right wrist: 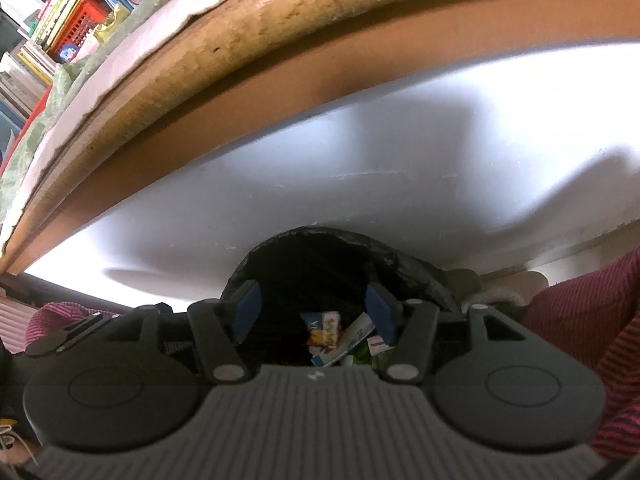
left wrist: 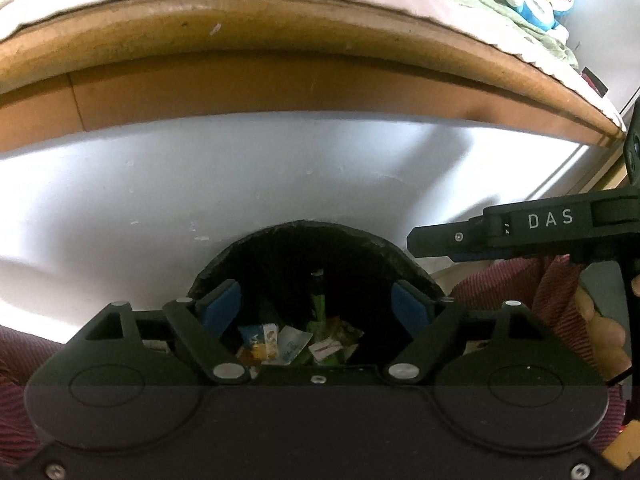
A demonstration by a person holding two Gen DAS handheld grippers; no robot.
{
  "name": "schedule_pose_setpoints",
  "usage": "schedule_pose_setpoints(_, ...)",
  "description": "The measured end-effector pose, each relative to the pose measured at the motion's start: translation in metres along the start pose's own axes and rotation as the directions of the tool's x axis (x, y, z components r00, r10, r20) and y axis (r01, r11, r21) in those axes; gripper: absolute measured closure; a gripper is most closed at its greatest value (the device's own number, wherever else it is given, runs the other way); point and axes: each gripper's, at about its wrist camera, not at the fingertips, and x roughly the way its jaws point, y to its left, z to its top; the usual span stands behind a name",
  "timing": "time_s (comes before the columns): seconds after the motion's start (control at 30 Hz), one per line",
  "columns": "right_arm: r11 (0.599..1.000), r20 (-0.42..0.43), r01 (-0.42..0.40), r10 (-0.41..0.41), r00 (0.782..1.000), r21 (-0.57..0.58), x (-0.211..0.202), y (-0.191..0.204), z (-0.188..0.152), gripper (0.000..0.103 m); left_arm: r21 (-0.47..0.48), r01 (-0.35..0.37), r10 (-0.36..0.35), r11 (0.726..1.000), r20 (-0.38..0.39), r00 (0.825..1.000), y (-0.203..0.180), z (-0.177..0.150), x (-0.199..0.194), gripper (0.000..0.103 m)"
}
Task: Collect trash
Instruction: 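Open both tools to drop the macaron packet and clear wrapper into the bin, then raise both tools back over the gold foil wrappers on the bed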
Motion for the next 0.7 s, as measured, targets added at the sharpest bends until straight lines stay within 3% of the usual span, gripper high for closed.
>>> schedule_pose_setpoints(0.4,0.995,0.030,-0.003,0.006,1.000,-0.101,-0.021,0.017,0.001,0.028,0.027,-0.008,0.006,1.000,0.067,0.998,-0.004,0.005,-0.023,0.021)
schedule_pose_setpoints(0.6,0.964,0.072,-0.090,0.111,0.991,-0.249,-0.061,0.039,0.009,0.024,0.073,0.026,-0.038,0.997,0.164,0.986,-0.010,0.018,-0.071,0.018)
schedule_pose_setpoints(0.7,0.942,0.128,-0.137,0.184,0.975,-0.307,-0.088,0.050,0.021,0.020,0.111,0.009,-0.038,0.994,0.261,0.965,-0.014,0.028,-0.099,0.016)
